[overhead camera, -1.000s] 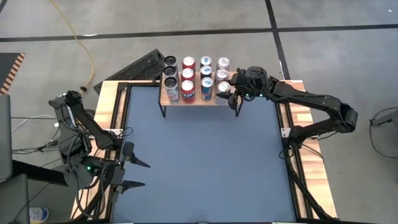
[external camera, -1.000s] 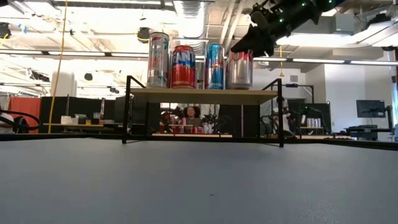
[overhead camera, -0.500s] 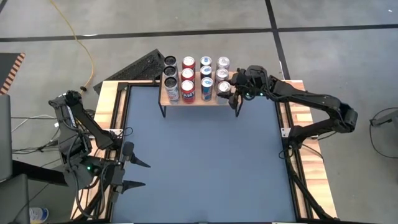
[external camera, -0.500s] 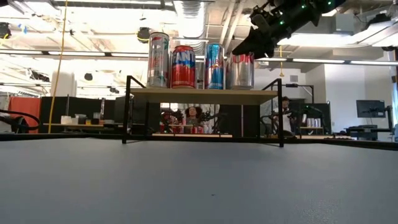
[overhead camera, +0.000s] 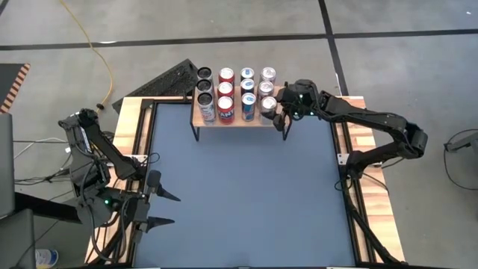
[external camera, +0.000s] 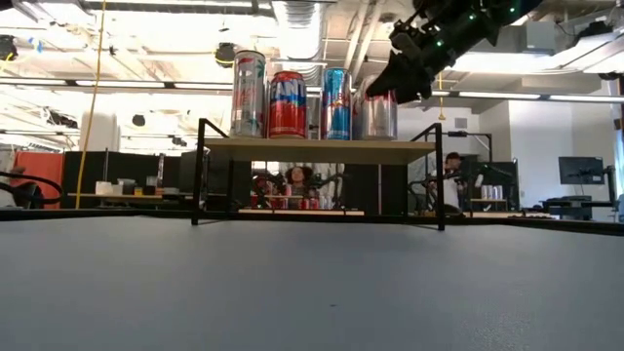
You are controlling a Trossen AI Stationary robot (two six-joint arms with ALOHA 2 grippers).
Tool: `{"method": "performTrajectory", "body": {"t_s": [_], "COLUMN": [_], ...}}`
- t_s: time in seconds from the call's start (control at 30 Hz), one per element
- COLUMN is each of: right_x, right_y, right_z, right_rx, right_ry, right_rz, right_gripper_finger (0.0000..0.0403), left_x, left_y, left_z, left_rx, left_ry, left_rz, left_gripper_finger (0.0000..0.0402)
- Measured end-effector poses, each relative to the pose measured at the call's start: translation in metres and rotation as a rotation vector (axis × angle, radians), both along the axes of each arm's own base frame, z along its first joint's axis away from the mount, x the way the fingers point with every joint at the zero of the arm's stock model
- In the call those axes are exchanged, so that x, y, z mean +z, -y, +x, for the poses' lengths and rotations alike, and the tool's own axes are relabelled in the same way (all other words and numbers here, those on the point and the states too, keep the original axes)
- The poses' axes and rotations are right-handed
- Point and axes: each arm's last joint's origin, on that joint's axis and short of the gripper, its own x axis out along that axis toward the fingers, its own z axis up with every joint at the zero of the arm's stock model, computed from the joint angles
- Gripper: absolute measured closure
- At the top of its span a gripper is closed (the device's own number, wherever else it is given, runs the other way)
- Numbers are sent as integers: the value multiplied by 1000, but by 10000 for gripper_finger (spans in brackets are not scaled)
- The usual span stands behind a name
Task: Place canned beverage on shelf
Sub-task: Put the white soda can on the shelf
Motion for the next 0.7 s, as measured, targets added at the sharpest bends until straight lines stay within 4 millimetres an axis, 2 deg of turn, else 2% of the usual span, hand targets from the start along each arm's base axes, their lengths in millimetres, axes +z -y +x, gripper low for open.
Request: {"method": "performTrajectory", "body": {"t_s": [0.43, 0.7], "right_x": [-4, 3], "right_y": [0, -3], "right_z": [-4, -13], "right_rx": [-45, -67], "right_ry": [-63, -62], "right_rz": [13, 1], "right_gripper_finger": [65, 65], "left_x": [0, 0], "left_y": [0, 0], "left_z": [0, 0], "left_rx": [1, 2], "left_ry": [0, -1], "left_rz": [-2, -6], "left_gripper_finger": [127, 127]}}
